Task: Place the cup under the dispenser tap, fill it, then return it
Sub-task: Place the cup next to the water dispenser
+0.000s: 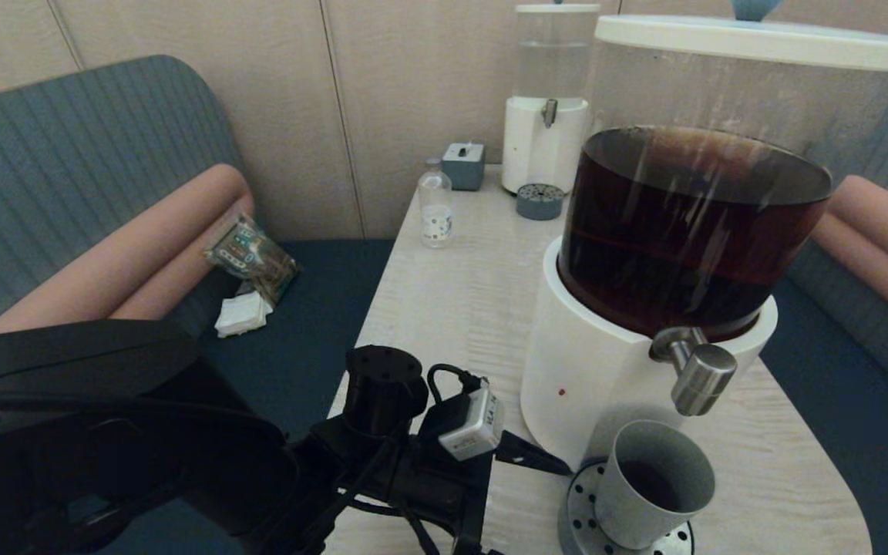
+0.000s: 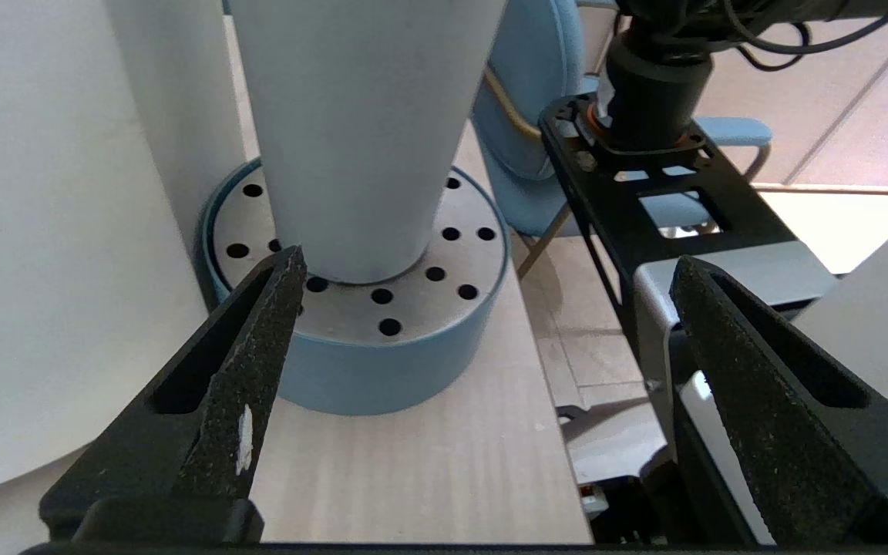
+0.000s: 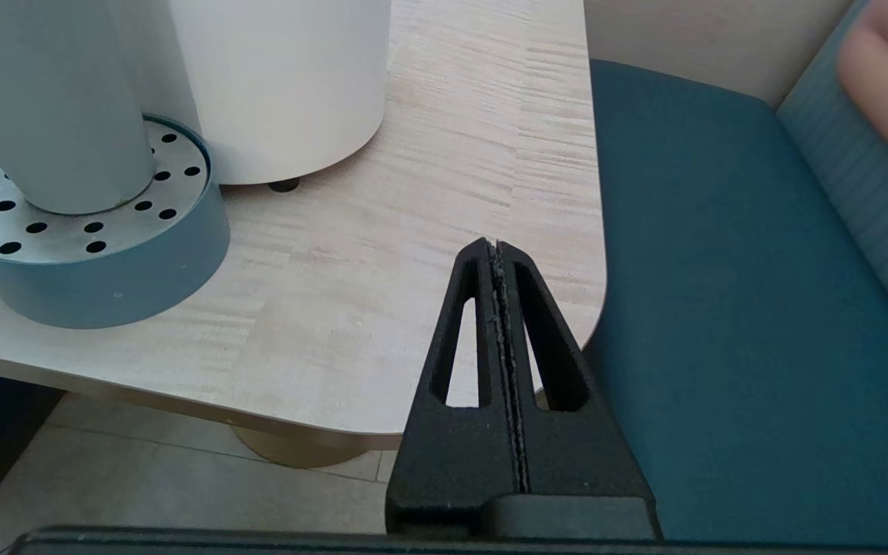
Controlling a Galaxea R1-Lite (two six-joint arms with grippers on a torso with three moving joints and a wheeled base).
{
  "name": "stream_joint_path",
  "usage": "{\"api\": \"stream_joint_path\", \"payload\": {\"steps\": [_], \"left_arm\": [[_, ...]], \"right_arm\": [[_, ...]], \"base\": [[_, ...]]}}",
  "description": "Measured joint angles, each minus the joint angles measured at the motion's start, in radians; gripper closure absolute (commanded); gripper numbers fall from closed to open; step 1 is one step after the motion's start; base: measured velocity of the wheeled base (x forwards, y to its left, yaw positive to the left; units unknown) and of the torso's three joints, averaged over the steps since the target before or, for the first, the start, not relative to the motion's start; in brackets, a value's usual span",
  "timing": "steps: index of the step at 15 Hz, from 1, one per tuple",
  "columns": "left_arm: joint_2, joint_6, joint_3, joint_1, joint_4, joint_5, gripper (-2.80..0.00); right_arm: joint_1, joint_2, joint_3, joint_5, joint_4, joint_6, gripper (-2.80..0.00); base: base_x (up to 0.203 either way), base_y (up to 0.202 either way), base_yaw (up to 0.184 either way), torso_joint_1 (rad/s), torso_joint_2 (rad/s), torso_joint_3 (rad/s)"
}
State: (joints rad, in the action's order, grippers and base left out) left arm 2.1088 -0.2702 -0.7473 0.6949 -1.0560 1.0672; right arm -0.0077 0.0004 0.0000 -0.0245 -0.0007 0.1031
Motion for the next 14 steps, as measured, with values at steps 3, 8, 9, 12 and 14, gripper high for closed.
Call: {"api": "stream_joint_path", "payload": {"steps": [3,8,9,12,14], "left_arm": [[0.012,0.011,-0.017,0.016,-0.001,-0.021,-2.8],[0.026,0.024,-0.045,0.042,0.003,-0.064,-2.8],[0.03,0.026,-0.051,0.044,0.003,-0.071,-2.8],[0.039,0.034,-0.065,0.055,0.002,-0.102,-2.8],[0.046,0.041,-0.069,0.063,0.0,-0.116,-2.8]], "right_arm": [[0.0,0.0,0.0,0.0,0.0,0.001,0.0],[0.0,0.0,0.0,0.0,0.0,0.0,0.0],[0.0,0.0,0.0,0.0,0.0,0.0,0.0],[0.0,0.0,0.0,0.0,0.001,0.0,0.0],[0.0,0.0,0.0,0.0,0.0,0.0,0.0]], "base": [[0.0,0.0,0.0,0.0,0.0,0.0],[0.0,0.0,0.0,0.0,0.0,0.0],[0.0,0.0,0.0,0.0,0.0,0.0],[0.0,0.0,0.0,0.0,0.0,0.0],[0.0,0.0,0.0,0.0,0.0,0.0]]}}
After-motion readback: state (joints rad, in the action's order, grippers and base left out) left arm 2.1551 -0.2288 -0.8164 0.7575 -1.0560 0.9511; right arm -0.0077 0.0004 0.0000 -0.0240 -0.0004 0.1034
